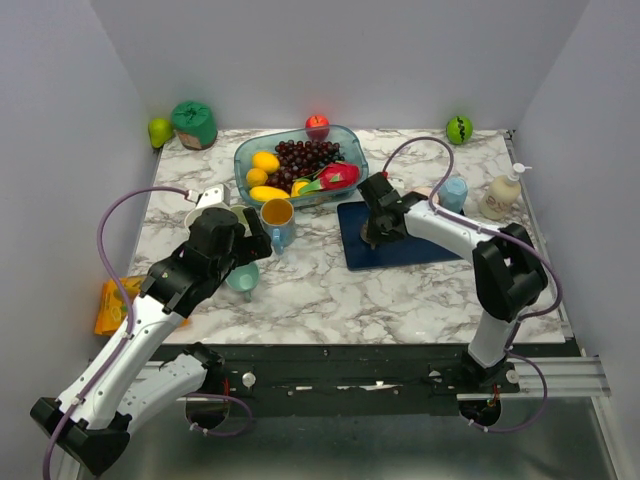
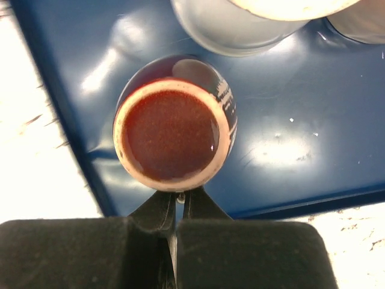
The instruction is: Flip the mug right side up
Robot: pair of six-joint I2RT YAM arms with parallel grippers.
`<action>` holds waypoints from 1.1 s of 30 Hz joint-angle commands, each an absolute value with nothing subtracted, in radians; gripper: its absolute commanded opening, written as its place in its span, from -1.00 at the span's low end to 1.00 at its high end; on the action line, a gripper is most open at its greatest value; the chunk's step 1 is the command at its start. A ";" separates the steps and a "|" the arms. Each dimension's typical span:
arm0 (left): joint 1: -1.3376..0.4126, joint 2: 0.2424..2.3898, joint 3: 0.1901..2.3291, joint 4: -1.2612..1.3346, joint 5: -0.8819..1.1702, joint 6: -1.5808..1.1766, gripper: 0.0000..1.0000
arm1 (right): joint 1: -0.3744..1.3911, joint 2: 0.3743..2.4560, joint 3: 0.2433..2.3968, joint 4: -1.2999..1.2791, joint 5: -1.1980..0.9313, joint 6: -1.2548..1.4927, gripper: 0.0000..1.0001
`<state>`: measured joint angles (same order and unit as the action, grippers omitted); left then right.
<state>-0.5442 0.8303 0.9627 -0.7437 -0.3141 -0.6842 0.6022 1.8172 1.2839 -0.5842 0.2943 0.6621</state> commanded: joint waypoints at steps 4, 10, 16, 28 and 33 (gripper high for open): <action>-0.540 0.802 0.968 -0.626 -0.155 -0.624 0.96 | 0.606 1.605 1.278 -0.488 0.074 0.634 -0.99; -0.540 0.778 0.951 -0.491 0.056 -0.591 0.96 | 0.606 1.421 1.258 -0.353 -0.150 0.641 -0.99; -0.540 0.776 0.928 -0.280 0.271 -0.670 0.91 | 0.606 1.270 1.221 -0.102 -0.339 0.715 -0.99; -0.541 0.857 0.925 0.231 0.425 -0.890 0.77 | 0.621 1.183 1.229 0.189 -0.503 0.870 -0.99; -0.541 0.884 0.939 0.328 0.417 -0.919 0.63 | 0.630 1.164 1.238 0.229 -0.522 0.888 -0.99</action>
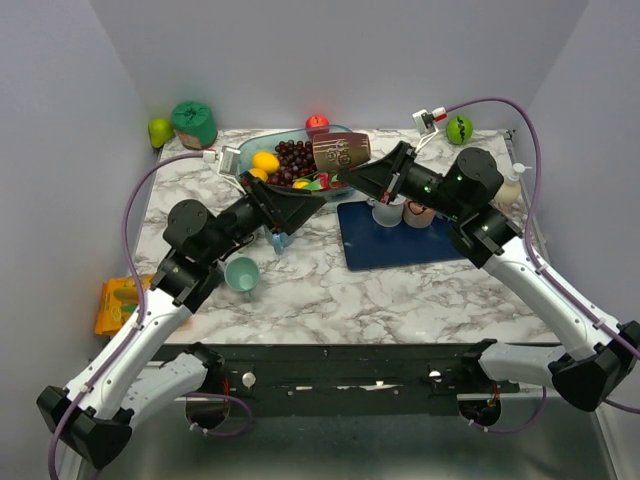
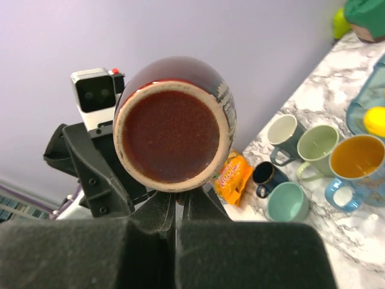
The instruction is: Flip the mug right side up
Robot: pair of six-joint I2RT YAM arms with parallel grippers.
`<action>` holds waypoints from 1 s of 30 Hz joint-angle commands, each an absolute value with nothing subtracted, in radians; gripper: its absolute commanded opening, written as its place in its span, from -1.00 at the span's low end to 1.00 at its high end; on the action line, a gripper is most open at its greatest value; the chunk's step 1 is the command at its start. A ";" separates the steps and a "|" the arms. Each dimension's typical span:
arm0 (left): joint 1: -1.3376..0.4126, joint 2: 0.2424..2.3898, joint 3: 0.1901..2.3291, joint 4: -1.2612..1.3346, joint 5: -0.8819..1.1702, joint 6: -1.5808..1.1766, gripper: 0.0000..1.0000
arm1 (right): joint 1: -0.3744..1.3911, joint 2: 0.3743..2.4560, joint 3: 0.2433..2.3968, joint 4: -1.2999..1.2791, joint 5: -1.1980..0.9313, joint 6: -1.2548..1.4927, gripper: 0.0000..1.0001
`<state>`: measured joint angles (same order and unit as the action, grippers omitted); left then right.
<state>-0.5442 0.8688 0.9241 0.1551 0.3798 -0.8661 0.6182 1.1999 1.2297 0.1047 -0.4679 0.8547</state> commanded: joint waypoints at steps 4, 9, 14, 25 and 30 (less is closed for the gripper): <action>-0.543 0.923 0.971 0.367 0.433 -0.939 0.26 | 0.635 1.157 1.243 0.236 -0.528 0.896 -0.99; -0.545 0.974 0.997 0.426 0.466 -0.983 -0.03 | 0.641 1.160 1.238 0.259 -0.537 0.905 -0.99; -0.549 0.999 1.012 0.449 0.469 -0.999 -0.14 | 0.644 1.161 1.232 0.270 -0.538 0.910 -0.99; -0.571 1.049 1.048 0.476 0.476 -1.017 -0.34 | 0.667 1.180 1.226 0.270 -0.535 0.879 -0.99; -0.589 1.063 1.065 0.486 0.468 -1.015 -0.36 | 0.683 1.192 1.224 0.259 -0.526 0.868 -0.99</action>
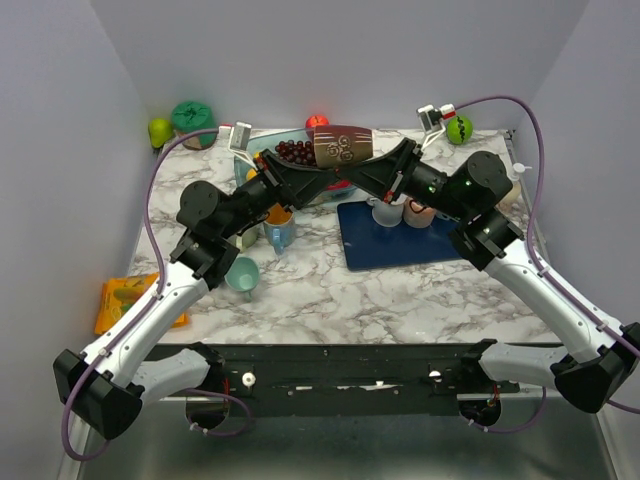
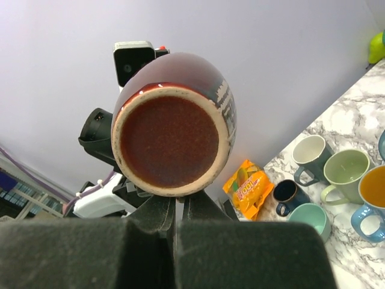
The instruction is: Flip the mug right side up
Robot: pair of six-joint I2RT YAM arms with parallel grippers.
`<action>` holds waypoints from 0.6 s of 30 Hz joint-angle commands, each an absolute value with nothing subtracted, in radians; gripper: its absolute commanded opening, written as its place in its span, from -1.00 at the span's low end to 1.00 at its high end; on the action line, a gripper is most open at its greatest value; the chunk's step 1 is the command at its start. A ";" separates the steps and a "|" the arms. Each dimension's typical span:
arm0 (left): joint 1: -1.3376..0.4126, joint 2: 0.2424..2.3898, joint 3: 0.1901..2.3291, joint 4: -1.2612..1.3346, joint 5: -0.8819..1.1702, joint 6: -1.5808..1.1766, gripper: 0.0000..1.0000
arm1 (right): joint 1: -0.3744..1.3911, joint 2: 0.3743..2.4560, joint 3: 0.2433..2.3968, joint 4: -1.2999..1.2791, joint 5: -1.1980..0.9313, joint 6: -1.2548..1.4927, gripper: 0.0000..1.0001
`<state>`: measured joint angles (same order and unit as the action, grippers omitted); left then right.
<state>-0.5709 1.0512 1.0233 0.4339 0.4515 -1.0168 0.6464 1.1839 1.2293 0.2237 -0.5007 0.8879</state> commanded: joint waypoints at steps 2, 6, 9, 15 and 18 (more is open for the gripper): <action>-0.589 1.066 1.066 0.500 0.468 -1.015 -0.38 | 0.684 1.196 1.226 0.247 -0.520 0.861 -0.99; -0.589 1.065 1.072 0.503 0.468 -1.005 -1.00 | 0.686 1.197 1.218 0.194 -0.493 0.851 -0.99; -0.589 1.043 1.065 0.465 0.443 -0.977 -1.00 | 0.686 1.195 1.215 0.123 -0.445 0.839 -0.99; -0.589 0.982 1.089 0.232 0.324 -0.841 -1.00 | 0.686 1.160 1.166 0.011 -0.319 0.818 -0.09; -0.589 0.957 1.114 0.086 0.266 -0.753 -1.00 | 0.686 1.112 1.126 -0.047 -0.247 0.799 0.23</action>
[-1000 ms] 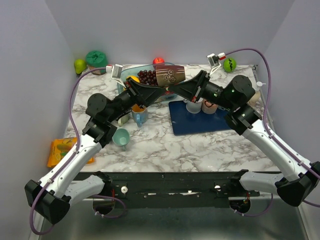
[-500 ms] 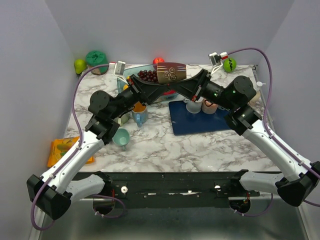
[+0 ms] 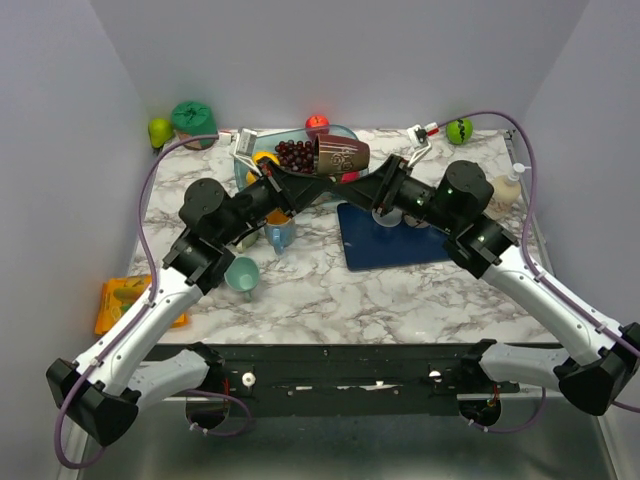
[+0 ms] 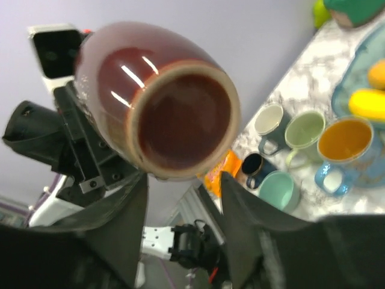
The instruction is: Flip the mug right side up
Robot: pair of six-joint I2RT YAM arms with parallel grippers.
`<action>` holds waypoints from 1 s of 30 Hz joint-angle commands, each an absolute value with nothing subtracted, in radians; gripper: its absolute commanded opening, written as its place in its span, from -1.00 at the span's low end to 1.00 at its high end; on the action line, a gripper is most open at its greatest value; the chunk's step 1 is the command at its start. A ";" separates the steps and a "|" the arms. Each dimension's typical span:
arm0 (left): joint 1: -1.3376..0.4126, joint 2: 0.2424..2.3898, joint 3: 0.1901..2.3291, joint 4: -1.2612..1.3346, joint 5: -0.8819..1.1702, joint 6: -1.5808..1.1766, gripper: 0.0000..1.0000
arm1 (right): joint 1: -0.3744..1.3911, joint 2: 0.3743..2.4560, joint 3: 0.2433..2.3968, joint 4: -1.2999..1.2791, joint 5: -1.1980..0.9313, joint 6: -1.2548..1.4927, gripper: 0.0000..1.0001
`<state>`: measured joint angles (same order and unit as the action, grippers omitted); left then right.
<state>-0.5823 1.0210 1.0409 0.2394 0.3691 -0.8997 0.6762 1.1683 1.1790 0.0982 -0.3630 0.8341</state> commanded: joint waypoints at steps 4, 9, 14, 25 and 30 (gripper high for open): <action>-0.589 0.925 1.138 -0.124 0.177 -0.632 -1.00 | 0.686 1.040 1.077 -0.139 -0.131 0.770 0.26; -0.591 0.899 1.160 -0.448 0.055 -0.525 -1.00 | 0.687 0.993 1.071 -0.334 0.058 0.762 0.29; -0.618 0.876 1.132 -0.630 -0.096 -0.505 -1.00 | 0.686 1.041 1.153 -0.540 0.207 0.790 0.32; -0.818 0.972 1.042 -0.821 -0.420 -0.658 -1.00 | 0.686 1.172 1.193 -0.696 0.250 0.790 0.84; -0.831 1.003 0.961 -0.819 -0.449 -0.729 -1.00 | 0.686 1.201 1.181 -0.713 0.244 0.807 0.92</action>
